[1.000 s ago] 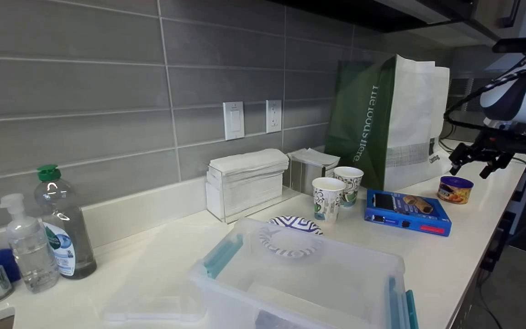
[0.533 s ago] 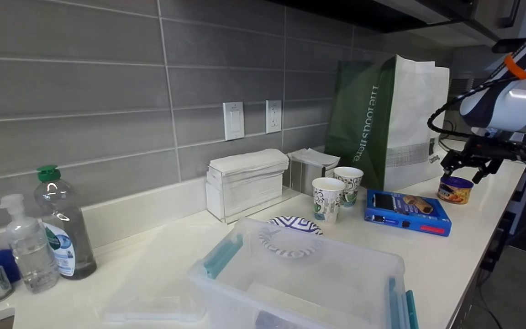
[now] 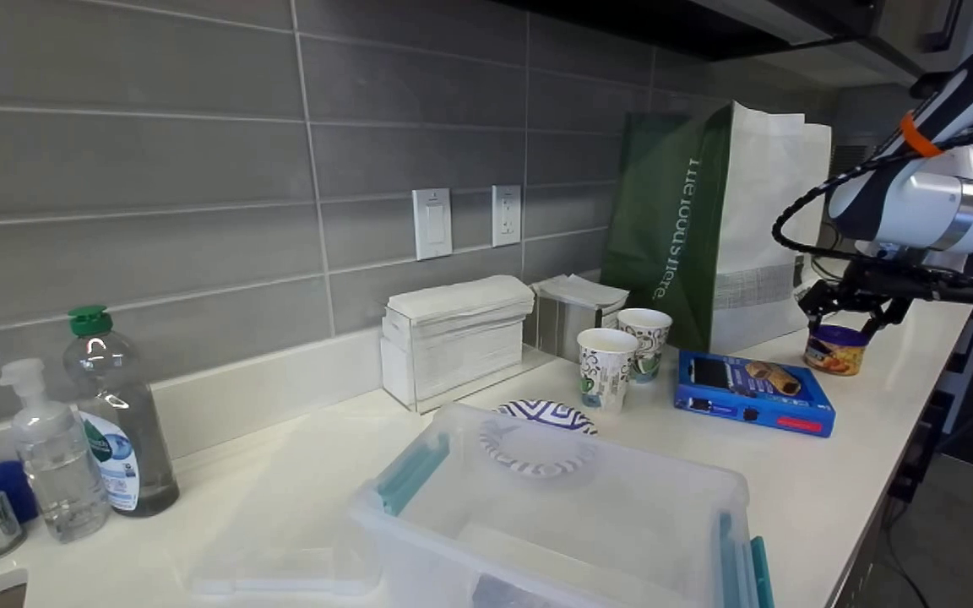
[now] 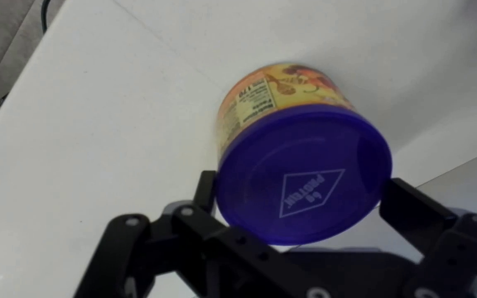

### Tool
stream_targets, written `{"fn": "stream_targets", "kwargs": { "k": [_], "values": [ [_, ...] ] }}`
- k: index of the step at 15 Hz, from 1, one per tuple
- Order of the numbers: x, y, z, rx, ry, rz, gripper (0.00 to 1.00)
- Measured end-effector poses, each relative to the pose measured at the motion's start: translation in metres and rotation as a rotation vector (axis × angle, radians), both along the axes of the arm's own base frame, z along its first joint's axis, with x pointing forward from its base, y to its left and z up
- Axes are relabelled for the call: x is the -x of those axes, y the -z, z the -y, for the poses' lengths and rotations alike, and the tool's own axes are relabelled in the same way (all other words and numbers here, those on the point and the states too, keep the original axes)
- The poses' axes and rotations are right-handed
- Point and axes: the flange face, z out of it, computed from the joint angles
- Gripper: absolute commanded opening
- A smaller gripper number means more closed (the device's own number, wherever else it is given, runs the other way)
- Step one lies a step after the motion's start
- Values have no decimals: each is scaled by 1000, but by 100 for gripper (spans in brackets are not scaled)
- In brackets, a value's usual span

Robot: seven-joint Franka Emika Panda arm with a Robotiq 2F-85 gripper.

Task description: Put the orange can inside the clear lunch box

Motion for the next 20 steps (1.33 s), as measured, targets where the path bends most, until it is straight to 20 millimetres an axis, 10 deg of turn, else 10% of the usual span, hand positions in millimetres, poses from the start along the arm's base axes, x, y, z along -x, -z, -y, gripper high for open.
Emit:
{"fn": "stream_targets", "kwargs": {
  "k": [20],
  "values": [
    [-6, -3, -7, -211, -69, -9, 100]
  ]
}}
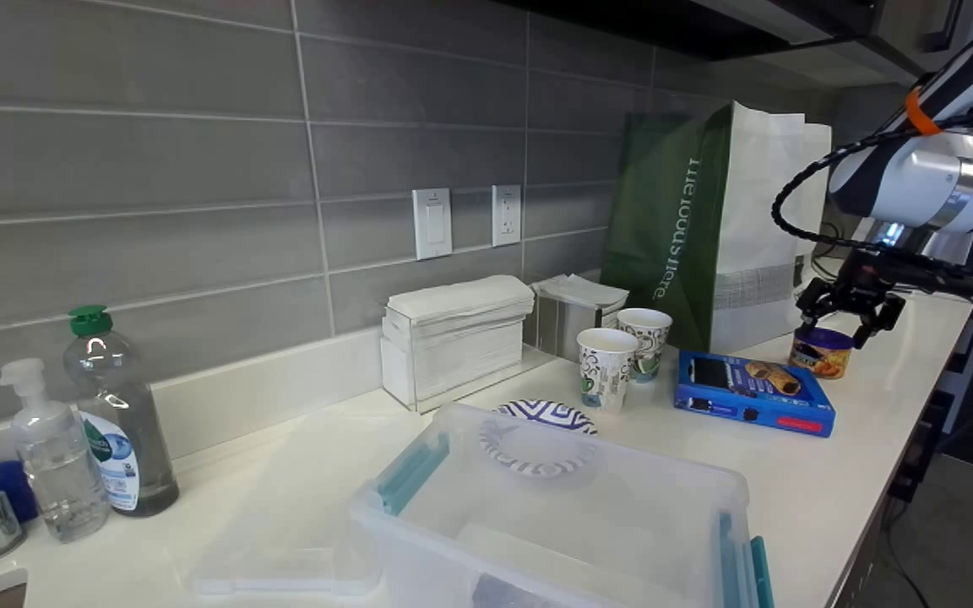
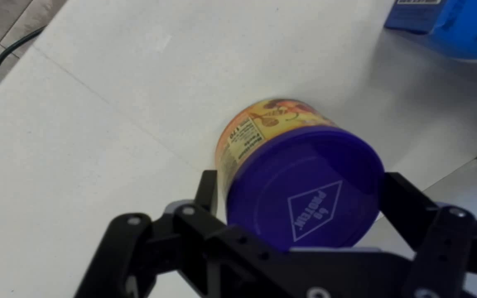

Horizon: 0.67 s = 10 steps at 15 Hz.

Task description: Put the orange can inside the clear lunch box

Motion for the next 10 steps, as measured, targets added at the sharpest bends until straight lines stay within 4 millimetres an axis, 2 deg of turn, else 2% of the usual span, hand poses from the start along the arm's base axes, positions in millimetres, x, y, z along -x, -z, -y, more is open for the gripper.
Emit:
{"fn": "stream_targets", "kwargs": {
  "k": [10],
  "values": [
    [-8, -7, -6, 13, -50, -9, 100]
  ]
}}
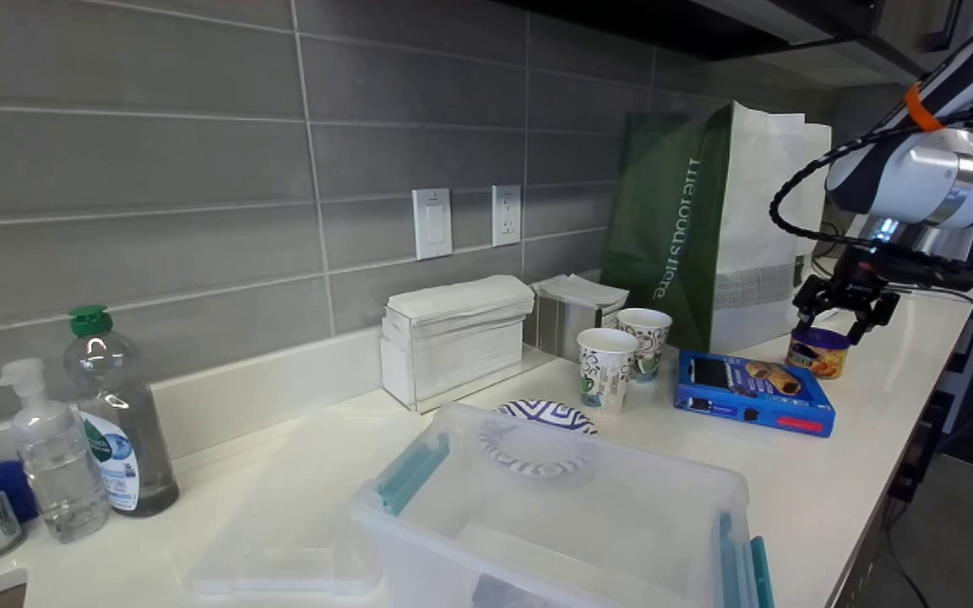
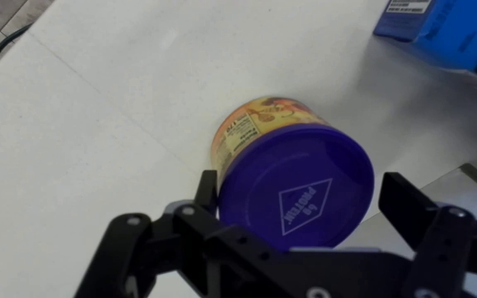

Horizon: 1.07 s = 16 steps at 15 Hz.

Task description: Put the orange can inside the clear lunch box

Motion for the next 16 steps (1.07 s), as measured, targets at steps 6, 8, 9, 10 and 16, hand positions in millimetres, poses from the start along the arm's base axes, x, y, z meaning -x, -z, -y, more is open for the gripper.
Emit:
{"fn": "stream_targets", "kwargs": {
  "k": [6, 8, 9, 10, 16],
  "values": [
    [-2, 1, -2, 3, -22, -1, 100],
    [-3, 2, -3, 6, -43, -6, 100],
    [-4, 3, -3, 8, -55, -9, 100],
    [-4, 4, -4, 10, -68, -14, 100],
    [-8, 7, -7, 26, -134, -38, 100]
  ]
}}
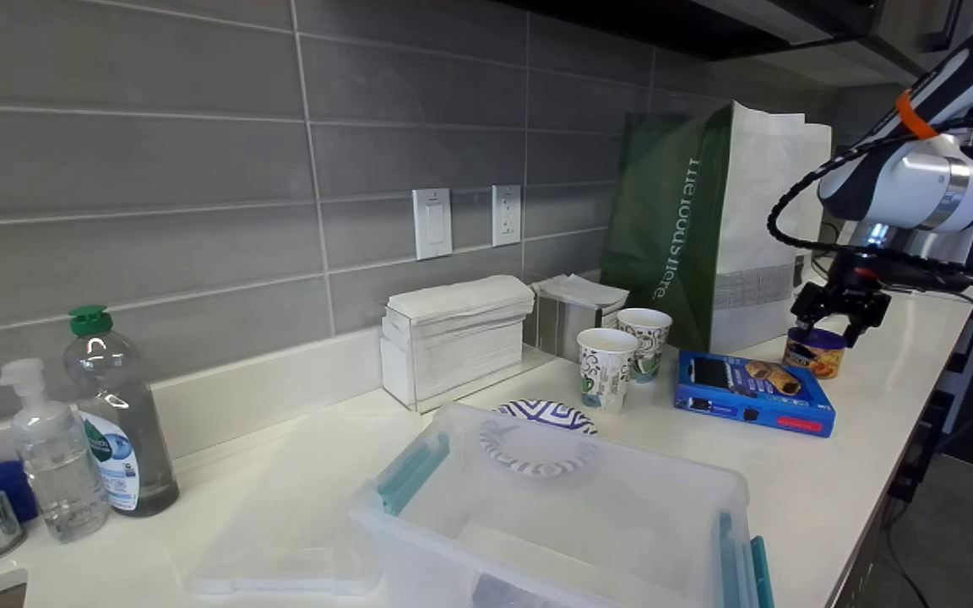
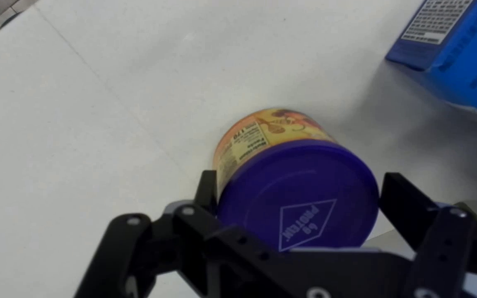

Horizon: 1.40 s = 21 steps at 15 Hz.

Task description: Put the orange can inside the clear lunch box

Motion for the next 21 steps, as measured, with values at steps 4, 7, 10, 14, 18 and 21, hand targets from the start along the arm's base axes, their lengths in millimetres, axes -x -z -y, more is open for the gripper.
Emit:
{"fn": "stream_targets", "kwargs": {
  "k": [4, 7, 10, 14, 18, 21],
  "values": [
    [-1, 1, -1, 11, -53, -8, 100],
    [-2, 4, -1, 33, -77, -5, 100],
    [-4, 6, 2, 75, -76, 4, 100],
    [-6, 9, 4, 119, -72, 15, 100],
    [-9, 11, 5, 160, -72, 24, 100],
    [-9, 13, 4, 188, -67, 34, 100]
  ]
}}
